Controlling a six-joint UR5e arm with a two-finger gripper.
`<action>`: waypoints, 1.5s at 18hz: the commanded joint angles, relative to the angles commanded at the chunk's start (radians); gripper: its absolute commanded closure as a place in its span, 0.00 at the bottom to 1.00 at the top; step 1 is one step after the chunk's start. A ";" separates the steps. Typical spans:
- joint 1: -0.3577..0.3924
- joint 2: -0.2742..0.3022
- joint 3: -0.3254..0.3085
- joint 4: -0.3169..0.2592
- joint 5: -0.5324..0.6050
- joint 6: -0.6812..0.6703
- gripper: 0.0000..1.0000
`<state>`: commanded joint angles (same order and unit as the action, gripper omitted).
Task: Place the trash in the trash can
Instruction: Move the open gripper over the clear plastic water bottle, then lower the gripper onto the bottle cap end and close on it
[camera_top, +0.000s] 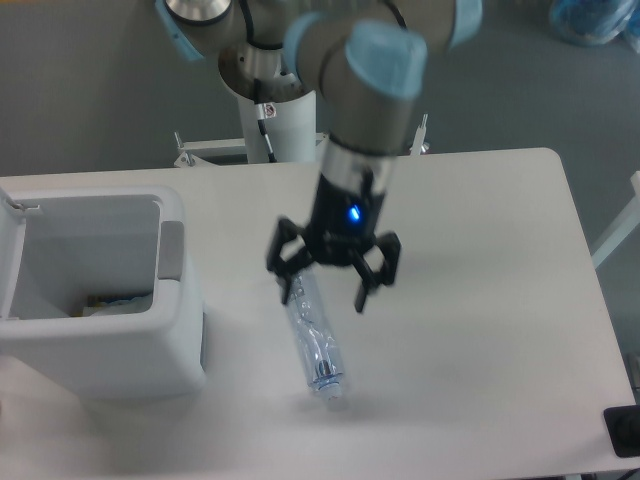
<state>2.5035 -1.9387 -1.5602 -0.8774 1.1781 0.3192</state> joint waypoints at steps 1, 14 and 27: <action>-0.002 -0.025 0.006 0.002 0.008 -0.005 0.00; -0.057 -0.181 0.038 0.000 0.176 -0.008 0.00; -0.097 -0.281 0.092 0.002 0.253 -0.051 0.00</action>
<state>2.4068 -2.2197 -1.4680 -0.8759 1.4312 0.2684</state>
